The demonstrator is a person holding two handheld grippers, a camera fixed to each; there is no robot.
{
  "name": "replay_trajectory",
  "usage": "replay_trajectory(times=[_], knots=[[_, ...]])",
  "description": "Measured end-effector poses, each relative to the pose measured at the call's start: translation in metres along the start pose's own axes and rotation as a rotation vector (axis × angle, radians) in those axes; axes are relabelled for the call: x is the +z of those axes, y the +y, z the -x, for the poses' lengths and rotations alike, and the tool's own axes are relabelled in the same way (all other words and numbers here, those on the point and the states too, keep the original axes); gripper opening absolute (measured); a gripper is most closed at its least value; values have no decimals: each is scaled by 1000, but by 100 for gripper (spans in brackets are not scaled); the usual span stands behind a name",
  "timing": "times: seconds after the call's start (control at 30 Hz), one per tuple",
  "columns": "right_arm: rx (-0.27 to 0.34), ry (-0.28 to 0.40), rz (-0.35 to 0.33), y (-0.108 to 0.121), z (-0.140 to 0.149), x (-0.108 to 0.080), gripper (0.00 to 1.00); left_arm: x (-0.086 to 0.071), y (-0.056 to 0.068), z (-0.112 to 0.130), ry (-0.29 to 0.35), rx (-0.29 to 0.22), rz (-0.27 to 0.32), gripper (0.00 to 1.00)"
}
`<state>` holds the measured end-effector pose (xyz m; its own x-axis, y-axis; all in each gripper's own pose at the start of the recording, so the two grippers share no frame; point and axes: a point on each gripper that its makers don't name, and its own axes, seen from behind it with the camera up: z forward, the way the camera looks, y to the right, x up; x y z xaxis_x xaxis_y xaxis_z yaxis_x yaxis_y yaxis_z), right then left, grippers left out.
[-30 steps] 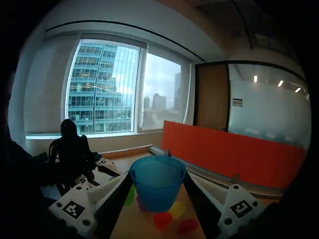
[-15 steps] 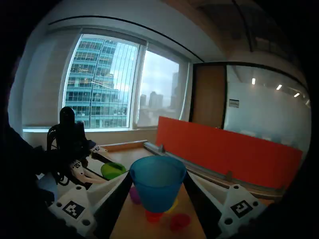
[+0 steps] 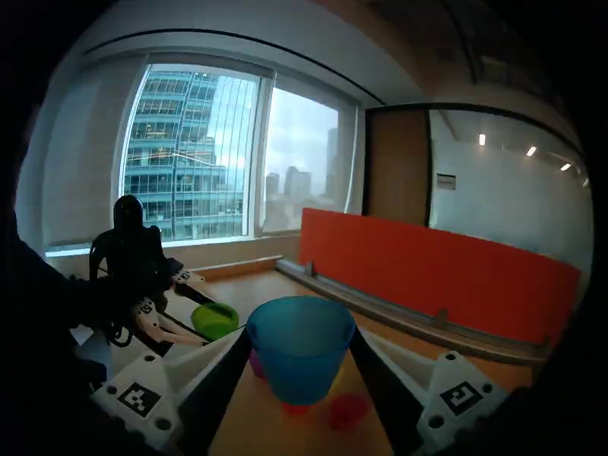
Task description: Pour water
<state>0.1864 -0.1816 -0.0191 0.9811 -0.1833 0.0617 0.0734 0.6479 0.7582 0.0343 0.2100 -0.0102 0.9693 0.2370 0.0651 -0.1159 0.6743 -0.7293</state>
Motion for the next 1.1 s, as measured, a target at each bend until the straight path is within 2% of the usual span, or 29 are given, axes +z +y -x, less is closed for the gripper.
replay_trajectory(times=[0.3,0.63,1.1], knots=[[18,-45,-8,4,26,4,93,5,1,18,-54,6,16,87],[2,-134,-28,2,66,8,93,10,3,39,-109,0,34,87],[32,-237,-49,2,116,19,94,18,10,75,-216,10,68,87]])
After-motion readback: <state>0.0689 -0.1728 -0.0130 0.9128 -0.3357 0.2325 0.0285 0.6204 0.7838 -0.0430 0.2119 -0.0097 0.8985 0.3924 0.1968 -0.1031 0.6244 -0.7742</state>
